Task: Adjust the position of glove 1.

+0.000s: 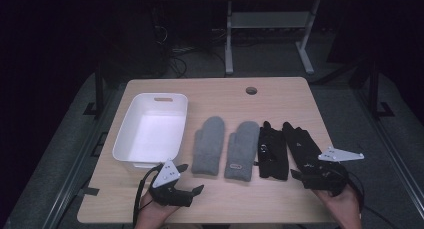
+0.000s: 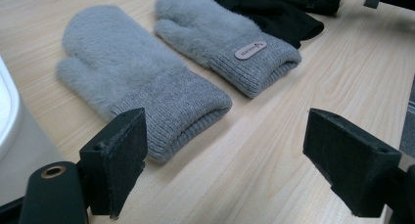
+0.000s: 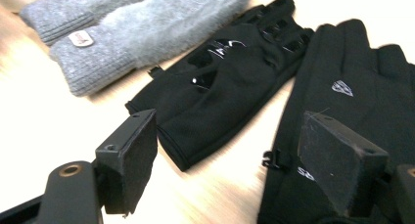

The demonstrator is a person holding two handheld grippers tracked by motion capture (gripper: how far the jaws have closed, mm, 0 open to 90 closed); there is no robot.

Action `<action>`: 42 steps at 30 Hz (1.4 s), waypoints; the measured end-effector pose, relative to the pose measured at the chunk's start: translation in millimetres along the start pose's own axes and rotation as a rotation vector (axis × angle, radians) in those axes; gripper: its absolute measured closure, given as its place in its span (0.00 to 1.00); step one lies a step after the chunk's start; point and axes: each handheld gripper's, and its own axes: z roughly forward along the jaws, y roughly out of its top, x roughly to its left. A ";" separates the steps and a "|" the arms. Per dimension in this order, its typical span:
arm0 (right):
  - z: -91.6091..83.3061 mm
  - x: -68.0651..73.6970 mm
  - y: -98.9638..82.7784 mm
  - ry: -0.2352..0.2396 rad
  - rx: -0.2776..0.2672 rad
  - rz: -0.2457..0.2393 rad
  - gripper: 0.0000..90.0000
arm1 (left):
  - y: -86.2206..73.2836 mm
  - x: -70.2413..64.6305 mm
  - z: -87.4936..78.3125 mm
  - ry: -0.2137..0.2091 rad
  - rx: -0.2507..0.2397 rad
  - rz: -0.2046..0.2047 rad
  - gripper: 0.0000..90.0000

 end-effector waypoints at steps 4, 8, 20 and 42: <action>-0.1 4.8 8.7 0.034 0.004 -0.002 0.21 | -0.4 0.0 0.3 -0.006 0.002 -0.007 0.18; 0.3 8.5 17.7 0.051 0.011 -0.011 0.19 | -1.2 -0.1 0.5 -0.014 -0.007 -0.021 0.18; 21.6 32.5 77.0 0.116 0.069 -0.130 0.17 | -1.7 -0.7 -0.1 -0.010 -0.002 -0.015 0.18; 97.3 50.8 126.6 0.172 0.226 -0.196 0.18 | -2.6 -1.9 2.4 -0.023 0.016 -0.004 0.18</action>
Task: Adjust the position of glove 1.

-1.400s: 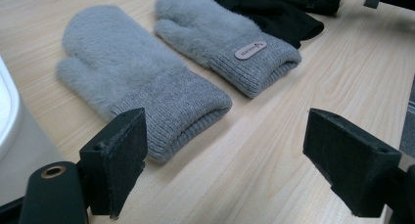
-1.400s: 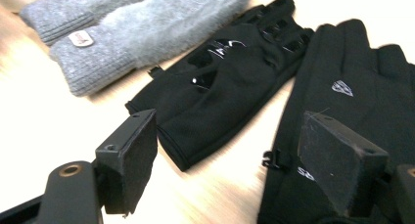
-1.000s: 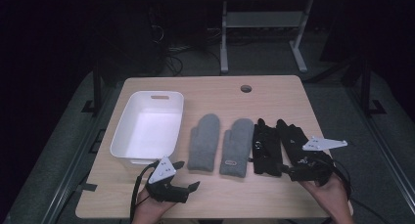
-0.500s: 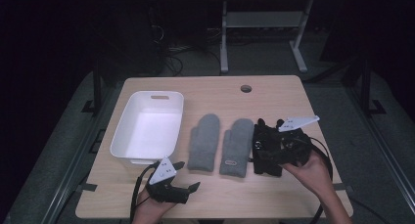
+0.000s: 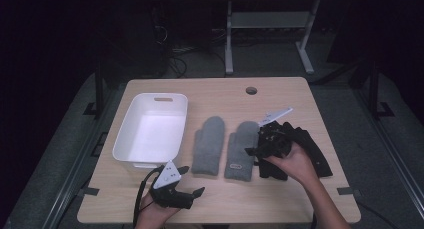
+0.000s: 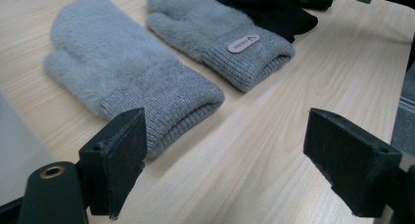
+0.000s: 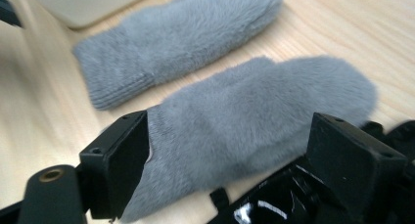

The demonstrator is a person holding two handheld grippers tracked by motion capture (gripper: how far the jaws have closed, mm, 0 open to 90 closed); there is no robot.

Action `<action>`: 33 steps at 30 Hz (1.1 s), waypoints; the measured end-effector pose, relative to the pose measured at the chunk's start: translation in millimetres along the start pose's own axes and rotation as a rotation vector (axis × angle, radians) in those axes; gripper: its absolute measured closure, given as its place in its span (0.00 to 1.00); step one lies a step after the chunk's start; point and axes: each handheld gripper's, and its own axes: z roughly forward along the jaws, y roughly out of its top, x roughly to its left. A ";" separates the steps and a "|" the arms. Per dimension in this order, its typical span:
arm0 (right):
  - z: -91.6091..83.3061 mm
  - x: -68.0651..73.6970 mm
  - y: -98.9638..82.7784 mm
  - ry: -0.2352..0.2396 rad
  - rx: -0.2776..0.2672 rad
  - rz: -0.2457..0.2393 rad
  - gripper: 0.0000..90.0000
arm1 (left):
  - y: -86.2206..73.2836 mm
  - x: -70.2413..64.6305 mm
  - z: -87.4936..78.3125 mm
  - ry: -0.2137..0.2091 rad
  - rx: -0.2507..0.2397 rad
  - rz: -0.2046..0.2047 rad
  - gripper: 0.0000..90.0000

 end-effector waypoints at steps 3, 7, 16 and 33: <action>18.2 -1.8 5.2 0.003 0.053 -0.004 0.18 | -0.1 0.0 0.2 -0.001 -0.001 0.000 0.18; 35.6 -3.5 8.4 -0.003 0.102 -0.005 0.18 | -0.3 0.3 0.0 -0.002 0.000 -0.005 0.18; 74.0 -9.3 3.2 -0.049 0.231 -0.005 0.32 | -0.3 1.0 -0.8 -0.005 -0.005 -0.009 0.18; 66.9 -8.0 -10.4 0.021 0.139 0.054 0.84 | -1.0 2.1 -1.3 -0.002 0.007 -0.009 0.18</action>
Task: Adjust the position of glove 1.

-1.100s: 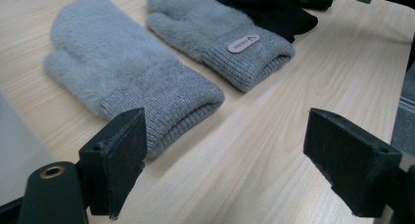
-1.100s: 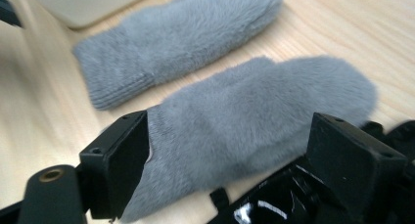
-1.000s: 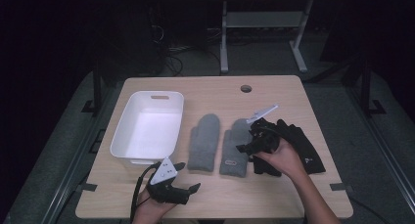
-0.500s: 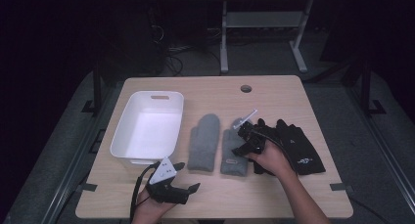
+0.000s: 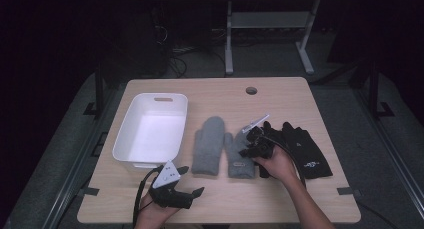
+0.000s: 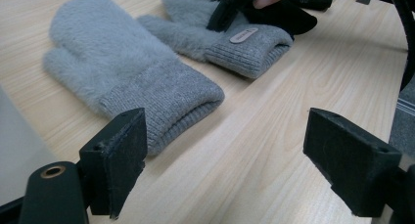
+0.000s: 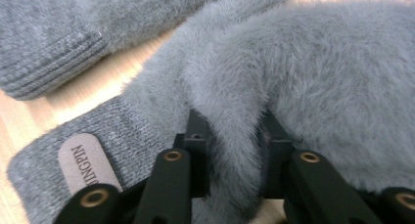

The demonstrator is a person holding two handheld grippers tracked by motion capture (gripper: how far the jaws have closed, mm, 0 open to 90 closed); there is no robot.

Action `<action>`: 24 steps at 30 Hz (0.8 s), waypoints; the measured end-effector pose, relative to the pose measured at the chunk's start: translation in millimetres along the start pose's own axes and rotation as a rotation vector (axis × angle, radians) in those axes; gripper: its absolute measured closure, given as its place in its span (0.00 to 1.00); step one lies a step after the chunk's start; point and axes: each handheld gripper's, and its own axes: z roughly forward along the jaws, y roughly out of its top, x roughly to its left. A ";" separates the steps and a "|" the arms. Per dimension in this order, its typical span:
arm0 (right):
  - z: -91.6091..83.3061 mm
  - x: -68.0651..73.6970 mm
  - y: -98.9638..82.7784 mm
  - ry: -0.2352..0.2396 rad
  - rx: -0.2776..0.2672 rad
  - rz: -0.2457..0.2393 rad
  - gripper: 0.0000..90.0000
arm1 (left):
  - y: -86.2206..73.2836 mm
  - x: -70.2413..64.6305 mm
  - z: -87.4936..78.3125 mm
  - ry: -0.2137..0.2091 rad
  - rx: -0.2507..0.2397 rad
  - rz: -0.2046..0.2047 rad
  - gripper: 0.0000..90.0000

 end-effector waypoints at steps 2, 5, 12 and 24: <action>-3.8 0.4 -0.9 -0.002 -0.010 0.006 0.86 | -0.5 -0.4 0.2 -0.001 -0.012 -0.013 0.18; -14.0 2.7 -1.0 -0.012 -0.036 0.004 0.87 | -0.1 -1.0 -0.1 -0.001 -0.020 -0.018 0.18; -46.8 8.1 4.5 -0.026 -0.114 0.009 0.87 | 0.4 -1.0 -2.4 0.006 -0.022 -0.015 0.18; -55.9 49.2 63.4 0.029 -0.180 -0.029 0.86 | 0.4 -1.3 -6.9 0.017 -0.031 -0.007 0.18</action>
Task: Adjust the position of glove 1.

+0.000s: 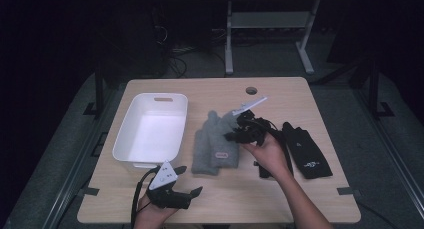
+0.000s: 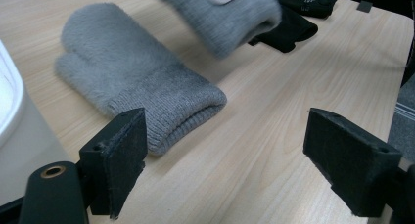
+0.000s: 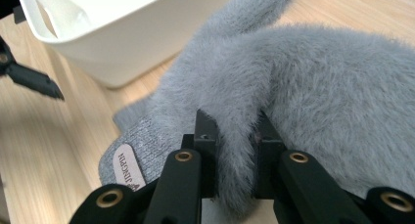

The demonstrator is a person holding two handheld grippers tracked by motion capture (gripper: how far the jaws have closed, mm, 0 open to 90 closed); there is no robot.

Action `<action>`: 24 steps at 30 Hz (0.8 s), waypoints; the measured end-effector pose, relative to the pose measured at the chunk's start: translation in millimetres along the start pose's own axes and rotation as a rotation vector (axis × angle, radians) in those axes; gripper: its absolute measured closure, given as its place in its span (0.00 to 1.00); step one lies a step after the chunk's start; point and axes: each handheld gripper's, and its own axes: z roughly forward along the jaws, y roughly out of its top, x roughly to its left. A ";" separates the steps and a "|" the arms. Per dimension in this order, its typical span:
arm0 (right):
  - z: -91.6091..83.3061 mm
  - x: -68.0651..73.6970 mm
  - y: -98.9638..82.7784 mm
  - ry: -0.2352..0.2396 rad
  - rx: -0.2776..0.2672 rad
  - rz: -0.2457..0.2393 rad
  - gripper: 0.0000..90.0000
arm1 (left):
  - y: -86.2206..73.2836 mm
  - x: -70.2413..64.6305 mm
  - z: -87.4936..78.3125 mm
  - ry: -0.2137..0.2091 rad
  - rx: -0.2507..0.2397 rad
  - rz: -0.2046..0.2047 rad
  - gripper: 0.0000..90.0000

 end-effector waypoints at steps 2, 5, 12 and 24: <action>4.8 1.6 3.7 0.003 0.001 -0.003 0.86 | 0.2 0.3 -1.2 -0.001 0.004 -0.005 0.18; 24.2 2.7 15.3 0.018 0.022 0.010 0.86 | 0.1 1.3 -2.4 0.001 -0.002 -0.007 0.18; 47.1 3.9 20.7 0.073 0.035 0.055 0.85 | 0.7 1.9 -3.7 0.003 -0.005 -0.005 0.18; 67.0 0.3 19.2 0.063 0.077 0.097 0.80 | 1.0 1.4 -3.9 0.003 -0.006 -0.003 0.18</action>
